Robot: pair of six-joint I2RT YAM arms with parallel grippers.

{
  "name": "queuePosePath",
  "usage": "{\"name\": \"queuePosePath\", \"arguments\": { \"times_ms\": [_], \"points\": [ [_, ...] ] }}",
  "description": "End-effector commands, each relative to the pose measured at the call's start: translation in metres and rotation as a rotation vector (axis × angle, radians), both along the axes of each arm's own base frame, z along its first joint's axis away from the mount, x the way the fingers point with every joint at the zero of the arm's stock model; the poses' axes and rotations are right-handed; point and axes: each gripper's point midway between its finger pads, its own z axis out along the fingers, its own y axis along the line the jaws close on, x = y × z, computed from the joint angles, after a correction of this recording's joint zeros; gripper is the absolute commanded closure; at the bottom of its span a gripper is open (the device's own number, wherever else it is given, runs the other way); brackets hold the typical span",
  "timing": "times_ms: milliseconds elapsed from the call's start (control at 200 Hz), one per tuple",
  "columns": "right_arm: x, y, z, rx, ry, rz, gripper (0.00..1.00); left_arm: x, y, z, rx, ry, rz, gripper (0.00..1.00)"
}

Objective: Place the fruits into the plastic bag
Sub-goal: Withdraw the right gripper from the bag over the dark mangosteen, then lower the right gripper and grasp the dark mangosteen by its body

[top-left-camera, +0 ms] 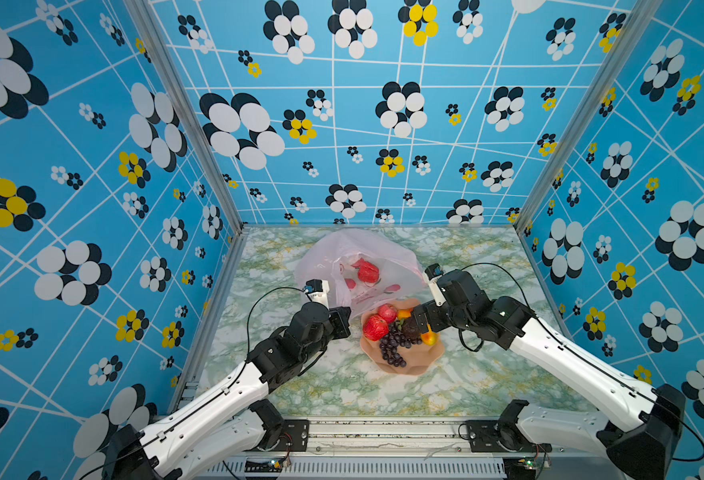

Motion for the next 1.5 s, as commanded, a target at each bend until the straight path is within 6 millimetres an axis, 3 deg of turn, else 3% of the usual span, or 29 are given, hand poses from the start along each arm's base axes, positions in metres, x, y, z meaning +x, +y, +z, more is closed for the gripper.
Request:
{"name": "queuePosePath", "arguments": {
  "times_ms": [0, 255, 465, 690, 860, 1175, 1494],
  "points": [
    [0.003, -0.008, -0.007, -0.099, 0.041, 0.000, 0.01, -0.001, -0.001, -0.006, 0.017, 0.005, -0.007, 1.00],
    [0.011, 0.002, -0.021, -0.151, 0.122, 0.018, 0.02, -0.001, 0.000, -0.008, 0.019, 0.004, -0.006, 1.00],
    [0.016, 0.001, -0.041, -0.226, 0.204, 0.021, 0.08, -0.001, -0.001, -0.010, 0.018, 0.005, -0.007, 1.00],
    [0.008, -0.005, -0.066, -0.312, 0.303, 0.048, 0.15, -0.002, 0.002, -0.012, 0.018, 0.002, -0.001, 1.00],
    [0.004, -0.007, -0.074, -0.318, 0.323, 0.045, 0.17, -0.002, 0.001, -0.014, 0.016, 0.004, -0.004, 1.00],
    [-0.001, 0.033, -0.083, -0.119, 0.386, 0.080, 0.14, -0.003, 0.002, -0.012, 0.014, 0.002, -0.004, 1.00],
    [-0.002, 0.038, -0.101, -0.141, 0.435, 0.084, 0.15, -0.005, 0.006, -0.012, 0.021, -0.004, 0.005, 1.00]
  ]
}}
